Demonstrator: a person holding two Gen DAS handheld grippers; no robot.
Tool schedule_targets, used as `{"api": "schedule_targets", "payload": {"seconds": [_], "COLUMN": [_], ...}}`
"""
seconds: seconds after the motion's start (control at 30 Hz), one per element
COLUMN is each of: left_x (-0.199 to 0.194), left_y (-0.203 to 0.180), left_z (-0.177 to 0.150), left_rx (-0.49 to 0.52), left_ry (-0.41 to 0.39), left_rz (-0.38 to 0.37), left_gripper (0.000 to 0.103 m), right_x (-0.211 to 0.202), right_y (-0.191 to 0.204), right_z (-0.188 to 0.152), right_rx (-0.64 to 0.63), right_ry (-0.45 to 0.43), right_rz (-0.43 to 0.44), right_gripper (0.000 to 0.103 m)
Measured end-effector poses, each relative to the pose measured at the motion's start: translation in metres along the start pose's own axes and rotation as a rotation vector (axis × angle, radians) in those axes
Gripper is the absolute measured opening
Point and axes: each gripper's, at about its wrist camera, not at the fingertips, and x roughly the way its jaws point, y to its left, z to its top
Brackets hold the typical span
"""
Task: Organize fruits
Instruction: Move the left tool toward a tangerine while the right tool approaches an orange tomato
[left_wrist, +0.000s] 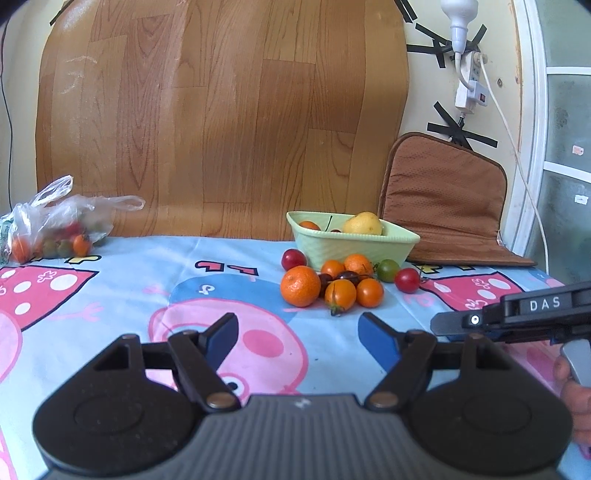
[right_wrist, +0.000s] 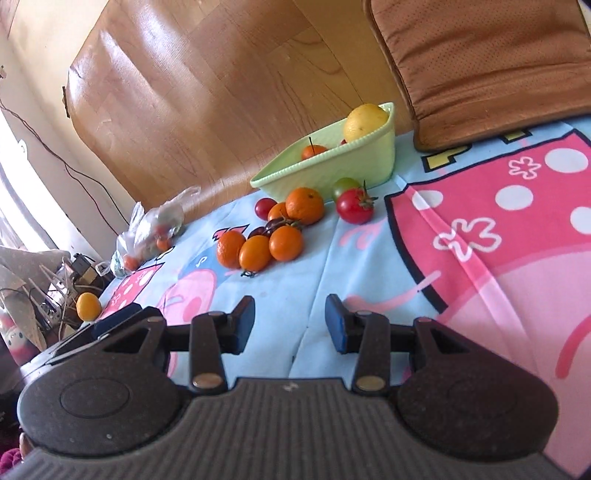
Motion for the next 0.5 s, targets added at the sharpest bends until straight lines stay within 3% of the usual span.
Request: {"api": "schedule_targets", "payload": {"seconds": [0.17, 0.3, 0.5], "left_x": [-0.001, -0.005, -0.006], "left_y": [0.006, 0.015, 0.019], "left_z": [0.000, 0.001, 0.001], "left_rx": [-0.030, -0.088, -0.107], "left_ry": [-0.015, -0.041, -0.050], "left_rz": [0.006, 0.021, 0.002], "left_gripper": [0.074, 0.074, 0.074], "right_x": [0.008, 0.041, 0.126], "right_y": [0.027, 0.066, 0.100], "right_z": [0.012, 0.040, 0.063], "right_rx": [-0.137, -0.288, -0.432], "right_ry": [-0.010, -0.008, 0.145], "right_rz": [0.013, 0.045, 0.018], "right_gripper": [0.045, 0.044, 0.044]}}
